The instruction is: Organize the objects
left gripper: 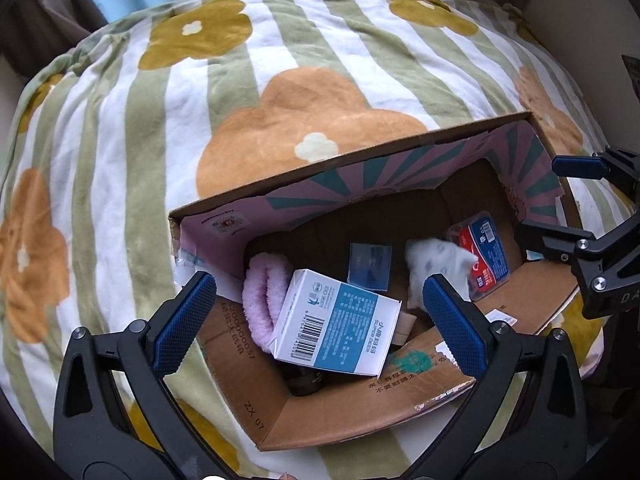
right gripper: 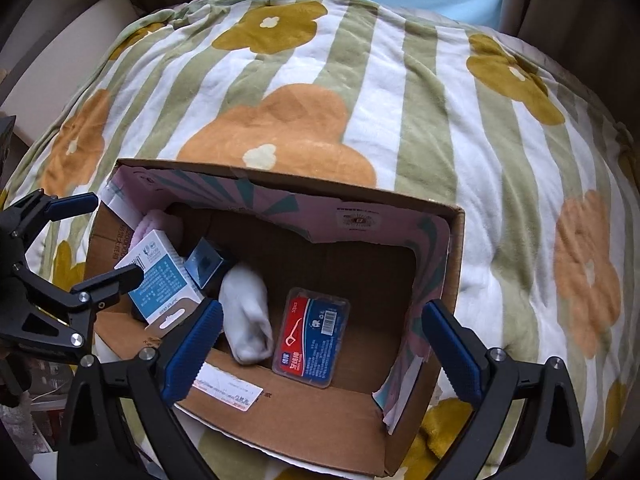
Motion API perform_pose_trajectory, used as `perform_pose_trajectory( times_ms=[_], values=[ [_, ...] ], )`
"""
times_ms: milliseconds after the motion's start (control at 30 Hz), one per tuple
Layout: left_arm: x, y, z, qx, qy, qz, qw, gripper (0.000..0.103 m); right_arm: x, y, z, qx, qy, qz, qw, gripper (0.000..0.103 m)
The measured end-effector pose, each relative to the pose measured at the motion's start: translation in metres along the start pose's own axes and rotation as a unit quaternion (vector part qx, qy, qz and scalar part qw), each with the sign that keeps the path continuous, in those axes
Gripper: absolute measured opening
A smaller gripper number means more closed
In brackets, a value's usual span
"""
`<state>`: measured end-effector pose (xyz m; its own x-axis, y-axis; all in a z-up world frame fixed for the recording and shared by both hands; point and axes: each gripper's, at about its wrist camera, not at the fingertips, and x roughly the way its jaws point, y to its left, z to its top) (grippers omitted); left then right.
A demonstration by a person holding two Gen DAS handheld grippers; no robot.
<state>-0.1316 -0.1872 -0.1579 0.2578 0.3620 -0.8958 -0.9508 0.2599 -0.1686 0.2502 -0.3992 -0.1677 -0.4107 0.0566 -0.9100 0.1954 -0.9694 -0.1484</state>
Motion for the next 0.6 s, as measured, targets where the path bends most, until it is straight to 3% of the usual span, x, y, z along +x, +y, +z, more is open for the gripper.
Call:
perform_pose_trajectory(
  times_ms=[600],
  values=[
    [-0.022, 0.000, 0.018, -0.026, -0.022, -0.008, 0.9994, 0.103, -0.007, 0.000, 0.006, 0.022, 0.005, -0.013, 1.000, 0.099]
  ],
)
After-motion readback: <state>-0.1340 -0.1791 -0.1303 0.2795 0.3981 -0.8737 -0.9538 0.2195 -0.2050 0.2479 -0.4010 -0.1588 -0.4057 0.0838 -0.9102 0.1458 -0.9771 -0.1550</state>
